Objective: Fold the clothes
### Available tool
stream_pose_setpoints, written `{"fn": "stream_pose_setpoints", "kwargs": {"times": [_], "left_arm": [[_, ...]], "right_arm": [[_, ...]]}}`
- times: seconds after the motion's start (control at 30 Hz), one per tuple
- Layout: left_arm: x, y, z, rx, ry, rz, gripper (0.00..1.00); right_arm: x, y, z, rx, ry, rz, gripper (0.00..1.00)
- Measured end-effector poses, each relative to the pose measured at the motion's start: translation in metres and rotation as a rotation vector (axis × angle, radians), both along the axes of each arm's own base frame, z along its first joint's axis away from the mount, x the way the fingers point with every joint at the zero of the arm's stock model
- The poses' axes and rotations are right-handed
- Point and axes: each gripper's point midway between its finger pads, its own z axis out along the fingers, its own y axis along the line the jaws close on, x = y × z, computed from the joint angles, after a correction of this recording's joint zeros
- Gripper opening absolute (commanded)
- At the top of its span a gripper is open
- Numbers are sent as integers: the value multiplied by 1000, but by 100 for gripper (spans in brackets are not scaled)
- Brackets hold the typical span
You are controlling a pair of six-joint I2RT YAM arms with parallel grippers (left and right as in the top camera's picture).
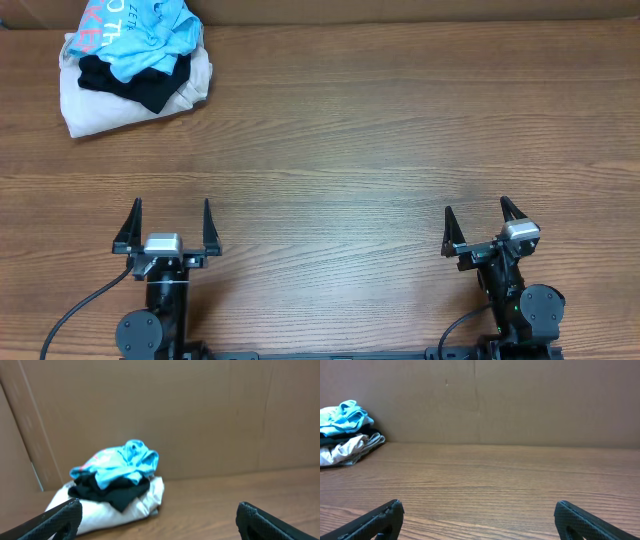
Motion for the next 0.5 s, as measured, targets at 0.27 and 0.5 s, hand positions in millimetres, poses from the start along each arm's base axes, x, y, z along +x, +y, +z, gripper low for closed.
{"fn": "stream_pose_setpoints", "kwargs": {"times": [0.27,0.5], "left_arm": [[7,0,-61,-51,182,-5,100],[7,0,-76,-120,230,-8,100]], "right_arm": [[0,0,0,0,-1,0,100],[0,0,0,0,0,0,100]]}}
